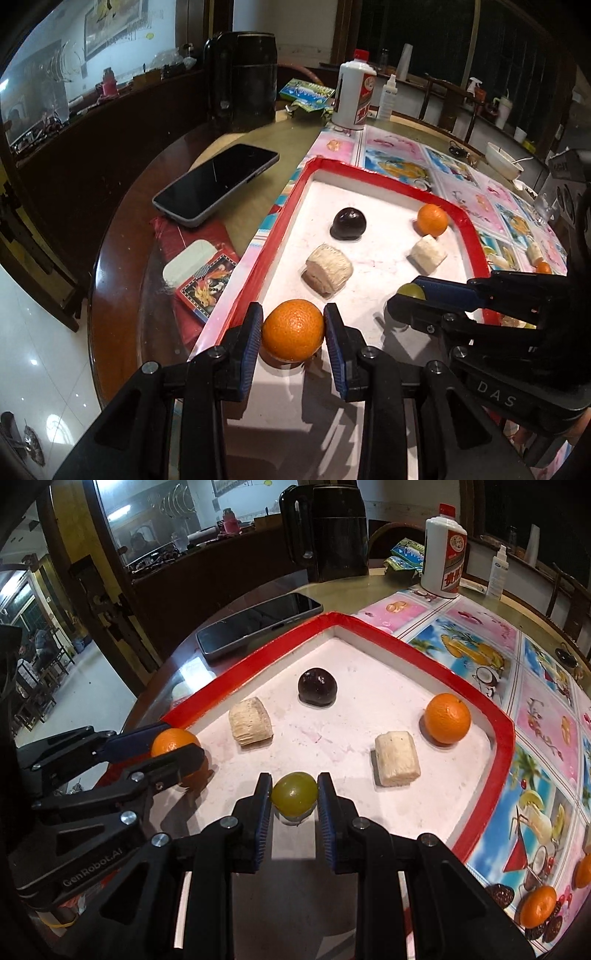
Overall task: Organize fruits
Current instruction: 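Lower the grape and orange into the tray and open both tools, then grasp a dark red date with the right tool while the left tool grasps a pale cube, then carry the date and pale cube over the white tray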
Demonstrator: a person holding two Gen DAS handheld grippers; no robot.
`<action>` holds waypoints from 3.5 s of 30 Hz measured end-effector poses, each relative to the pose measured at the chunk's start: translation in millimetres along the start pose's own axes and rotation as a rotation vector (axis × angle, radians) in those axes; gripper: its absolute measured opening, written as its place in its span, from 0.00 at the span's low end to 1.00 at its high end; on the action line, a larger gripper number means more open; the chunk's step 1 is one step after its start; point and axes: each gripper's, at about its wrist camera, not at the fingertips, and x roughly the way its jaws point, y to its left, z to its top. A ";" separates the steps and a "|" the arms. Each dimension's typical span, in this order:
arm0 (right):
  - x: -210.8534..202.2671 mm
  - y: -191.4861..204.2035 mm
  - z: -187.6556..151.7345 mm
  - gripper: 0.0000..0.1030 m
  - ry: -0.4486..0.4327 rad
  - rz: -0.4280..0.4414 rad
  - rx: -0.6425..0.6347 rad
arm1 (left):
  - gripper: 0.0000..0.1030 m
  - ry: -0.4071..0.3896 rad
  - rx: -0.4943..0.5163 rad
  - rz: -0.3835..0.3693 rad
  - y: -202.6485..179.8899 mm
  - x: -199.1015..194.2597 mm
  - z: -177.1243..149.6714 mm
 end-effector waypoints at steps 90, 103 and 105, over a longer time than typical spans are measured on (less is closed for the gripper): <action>-118.8 -208.9 -143.5 0.37 -0.038 -0.148 0.214 | 0.32 0.086 0.072 -0.103 -203.6 26.6 -22.7; -139.6 -197.5 -159.0 0.23 -0.067 -0.177 0.187 | 0.25 0.086 0.051 -0.156 -198.0 9.0 -34.5; -146.5 -193.6 -163.8 0.23 -0.067 -0.180 0.193 | 0.25 0.087 0.075 -0.179 -202.8 0.1 -43.0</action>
